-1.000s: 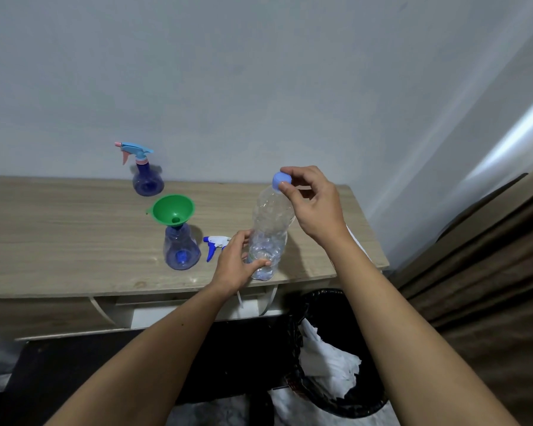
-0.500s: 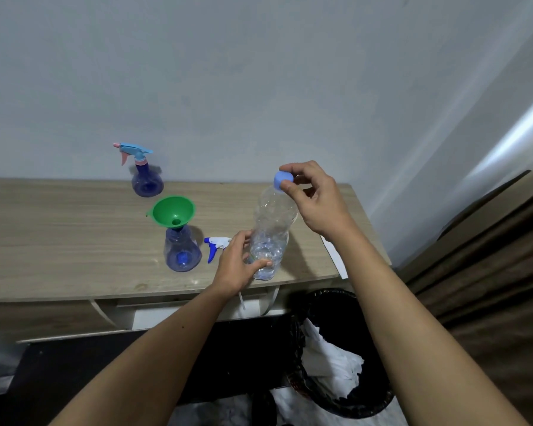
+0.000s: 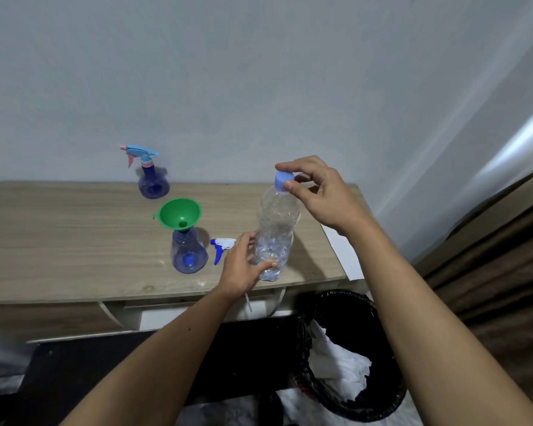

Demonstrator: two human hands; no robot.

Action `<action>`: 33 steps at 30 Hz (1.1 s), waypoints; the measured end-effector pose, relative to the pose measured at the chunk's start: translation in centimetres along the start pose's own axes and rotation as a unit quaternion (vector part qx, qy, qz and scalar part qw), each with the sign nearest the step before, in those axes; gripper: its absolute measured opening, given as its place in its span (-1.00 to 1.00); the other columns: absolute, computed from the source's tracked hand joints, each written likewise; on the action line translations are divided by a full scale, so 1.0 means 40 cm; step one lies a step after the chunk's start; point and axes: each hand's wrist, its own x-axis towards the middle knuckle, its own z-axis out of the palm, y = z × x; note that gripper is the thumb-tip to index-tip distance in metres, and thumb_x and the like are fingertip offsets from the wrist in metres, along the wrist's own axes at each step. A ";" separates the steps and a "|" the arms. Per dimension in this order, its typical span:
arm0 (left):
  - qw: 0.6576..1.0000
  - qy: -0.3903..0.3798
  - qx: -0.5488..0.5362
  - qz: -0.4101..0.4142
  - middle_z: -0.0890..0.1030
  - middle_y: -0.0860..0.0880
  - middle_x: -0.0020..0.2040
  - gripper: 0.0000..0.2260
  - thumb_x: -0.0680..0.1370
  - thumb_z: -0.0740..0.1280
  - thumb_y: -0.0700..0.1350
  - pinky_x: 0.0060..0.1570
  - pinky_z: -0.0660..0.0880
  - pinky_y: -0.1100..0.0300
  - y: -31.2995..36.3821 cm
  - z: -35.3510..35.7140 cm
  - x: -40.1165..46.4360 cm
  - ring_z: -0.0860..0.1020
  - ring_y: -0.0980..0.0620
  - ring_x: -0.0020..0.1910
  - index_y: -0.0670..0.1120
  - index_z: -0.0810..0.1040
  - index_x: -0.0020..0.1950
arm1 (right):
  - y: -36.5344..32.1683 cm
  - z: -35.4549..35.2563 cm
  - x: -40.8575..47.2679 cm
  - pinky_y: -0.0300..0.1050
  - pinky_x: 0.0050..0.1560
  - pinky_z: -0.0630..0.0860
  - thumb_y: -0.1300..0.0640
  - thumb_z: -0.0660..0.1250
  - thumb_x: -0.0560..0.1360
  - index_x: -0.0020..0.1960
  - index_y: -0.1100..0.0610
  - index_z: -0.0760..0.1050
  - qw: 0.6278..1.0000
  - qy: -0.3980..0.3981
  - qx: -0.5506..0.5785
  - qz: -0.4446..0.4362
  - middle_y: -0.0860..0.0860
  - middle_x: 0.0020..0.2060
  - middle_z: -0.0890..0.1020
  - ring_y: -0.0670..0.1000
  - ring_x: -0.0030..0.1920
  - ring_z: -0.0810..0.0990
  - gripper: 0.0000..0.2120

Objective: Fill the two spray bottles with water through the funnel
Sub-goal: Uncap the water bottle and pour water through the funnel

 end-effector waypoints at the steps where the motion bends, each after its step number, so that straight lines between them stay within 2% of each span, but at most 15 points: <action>1: 1.000 -0.002 0.002 0.000 0.62 0.05 0.28 -0.32 0.33 0.72 -0.09 0.34 0.59 -0.01 0.001 -0.003 0.000 0.59 0.10 0.32 -0.02 0.50 0.37 | -0.007 0.002 0.003 -0.30 0.00 0.53 0.07 0.53 0.56 0.25 -0.06 0.67 1.000 0.009 0.004 0.005 -0.10 0.17 0.58 -0.20 0.01 0.61 -0.72; 4: 1.000 -0.004 0.011 -0.003 0.61 0.05 0.28 -0.32 0.33 0.72 -0.08 0.34 0.60 -0.03 0.004 -0.007 0.003 0.59 0.08 0.32 0.00 0.51 0.36 | -0.008 0.019 0.011 -0.30 -0.05 0.54 0.06 0.64 0.43 0.14 0.04 0.68 0.997 0.075 -0.003 0.004 -0.03 0.07 0.62 -0.07 -0.05 0.63 -0.69; 8: 1.000 -0.006 0.010 -0.003 0.61 0.04 0.29 -0.31 0.32 0.72 -0.09 0.33 0.60 -0.04 0.003 -0.006 0.004 0.58 0.06 0.34 0.00 0.50 0.37 | -0.002 0.018 0.004 -0.09 0.20 0.63 0.20 0.56 0.51 0.19 0.07 0.69 0.998 0.062 0.016 -0.021 -0.06 0.09 0.64 -0.01 0.07 0.65 -0.74; 11: 1.000 -0.011 0.016 -0.006 0.60 0.04 0.30 -0.29 0.31 0.72 -0.05 0.34 0.60 -0.04 0.002 -0.007 0.003 0.57 0.05 0.34 0.01 0.49 0.38 | -0.004 0.001 0.005 -0.15 0.25 0.59 0.26 0.49 0.56 0.25 0.09 0.67 0.997 0.057 0.033 -0.041 0.00 0.17 0.64 0.04 0.13 0.65 -0.72; 15: 1.000 -0.010 0.013 -0.009 0.61 0.02 0.28 -0.29 0.33 0.72 -0.12 0.33 0.60 -0.05 0.003 -0.006 0.000 0.59 0.07 0.32 -0.04 0.48 0.40 | 0.016 -0.035 -0.007 -0.25 0.21 0.54 0.29 0.46 0.56 0.28 0.07 0.64 0.994 0.089 0.052 -0.047 0.01 0.20 0.64 -0.03 0.10 0.64 -0.68; 20: 1.000 -0.013 0.014 -0.012 0.62 0.02 0.29 -0.27 0.33 0.72 -0.09 0.33 0.60 -0.06 0.009 -0.011 0.000 0.60 0.09 0.30 -0.01 0.48 0.42 | 0.133 -0.044 -0.060 -0.20 0.23 0.56 0.34 0.46 0.55 0.28 0.11 0.64 0.994 0.100 0.048 0.021 0.07 0.19 0.64 0.01 0.09 0.64 -0.67; 25: 1.000 -0.002 0.023 0.002 0.63 0.05 0.26 -0.21 0.24 0.68 0.17 0.31 0.61 -0.07 0.006 -0.011 -0.006 0.61 0.03 0.30 0.05 0.48 0.41 | 0.296 0.000 -0.138 -0.35 0.06 0.53 0.35 0.50 0.52 0.22 0.03 0.61 0.989 0.088 0.029 0.116 0.06 -0.04 0.60 -0.17 -0.21 0.51 -0.64; 27: 0.999 -0.002 0.034 0.004 0.63 0.05 0.25 -0.23 0.27 0.71 0.09 0.31 0.61 -0.08 0.009 -0.009 -0.009 0.61 0.01 0.29 0.05 0.48 0.41 | 0.357 0.025 -0.166 -0.35 0.03 0.52 0.35 0.51 0.50 0.21 0.05 0.61 0.986 0.078 0.013 0.144 0.07 -0.02 0.59 -0.24 -0.28 0.50 -0.65; 29: 0.999 -0.003 0.041 0.010 0.63 0.03 0.25 -0.26 0.32 0.73 -0.05 0.31 0.60 -0.08 0.011 -0.004 -0.008 0.61 -0.01 0.29 0.02 0.48 0.42 | 0.414 0.049 -0.184 -0.35 0.04 0.51 0.33 0.52 0.50 0.22 0.08 0.62 0.983 0.070 -0.005 0.170 0.07 0.04 0.61 -0.27 -0.26 0.55 -0.66; 31: 0.999 -0.004 0.046 0.011 0.62 0.01 0.26 -0.29 0.35 0.71 -0.12 0.32 0.60 -0.05 0.011 0.000 -0.006 0.60 -0.01 0.30 -0.02 0.47 0.42 | 0.459 0.075 -0.195 -0.46 0.04 0.49 0.31 0.53 0.50 0.24 0.11 0.63 0.979 0.065 -0.014 0.193 0.06 0.09 0.61 -0.24 -0.18 0.58 -0.67; 33: 0.999 -0.005 0.046 0.011 0.61 -0.01 0.27 -0.30 0.37 0.70 -0.15 0.32 0.60 0.01 0.009 0.004 -0.005 0.59 -0.01 0.31 -0.05 0.47 0.43 | 0.502 0.101 -0.204 -0.51 -0.04 0.49 0.33 0.51 0.52 0.25 0.16 0.61 0.974 0.061 -0.003 0.220 0.04 0.05 0.58 -0.20 -0.16 0.57 -0.68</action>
